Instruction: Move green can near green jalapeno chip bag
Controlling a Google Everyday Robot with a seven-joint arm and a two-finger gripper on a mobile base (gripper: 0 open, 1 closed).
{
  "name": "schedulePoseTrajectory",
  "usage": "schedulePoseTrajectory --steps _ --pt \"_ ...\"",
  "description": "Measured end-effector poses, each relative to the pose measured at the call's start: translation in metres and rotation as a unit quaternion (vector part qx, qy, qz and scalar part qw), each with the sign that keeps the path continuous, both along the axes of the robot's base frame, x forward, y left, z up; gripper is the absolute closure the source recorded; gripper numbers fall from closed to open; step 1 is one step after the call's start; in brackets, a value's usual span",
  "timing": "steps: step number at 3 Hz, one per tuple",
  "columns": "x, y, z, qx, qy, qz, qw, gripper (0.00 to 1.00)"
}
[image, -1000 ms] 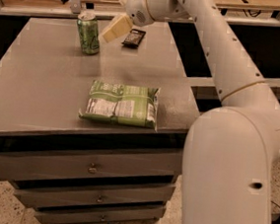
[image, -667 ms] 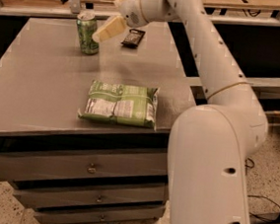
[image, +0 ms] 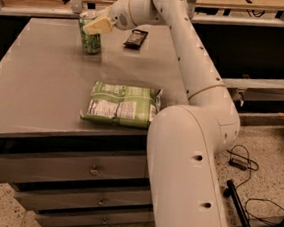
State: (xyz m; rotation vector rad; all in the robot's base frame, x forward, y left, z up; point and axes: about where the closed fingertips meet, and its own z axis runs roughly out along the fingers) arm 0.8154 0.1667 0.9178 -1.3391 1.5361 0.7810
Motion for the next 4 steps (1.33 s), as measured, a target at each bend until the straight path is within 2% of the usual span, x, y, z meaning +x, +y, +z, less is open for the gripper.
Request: schedulePoseTrajectory --steps 1,2,3,4 --pt "-0.010 0.005 0.004 -0.001 0.009 0.018 0.9998 0.75" --pt "-0.027 -0.015 0.018 0.014 0.005 0.032 0.9994 1.00" --pt "-0.054 -0.044 0.037 0.023 -0.016 0.048 0.9985 1.00" --pt "-0.086 -0.079 0.062 0.030 -0.044 0.041 0.9978 1.00"
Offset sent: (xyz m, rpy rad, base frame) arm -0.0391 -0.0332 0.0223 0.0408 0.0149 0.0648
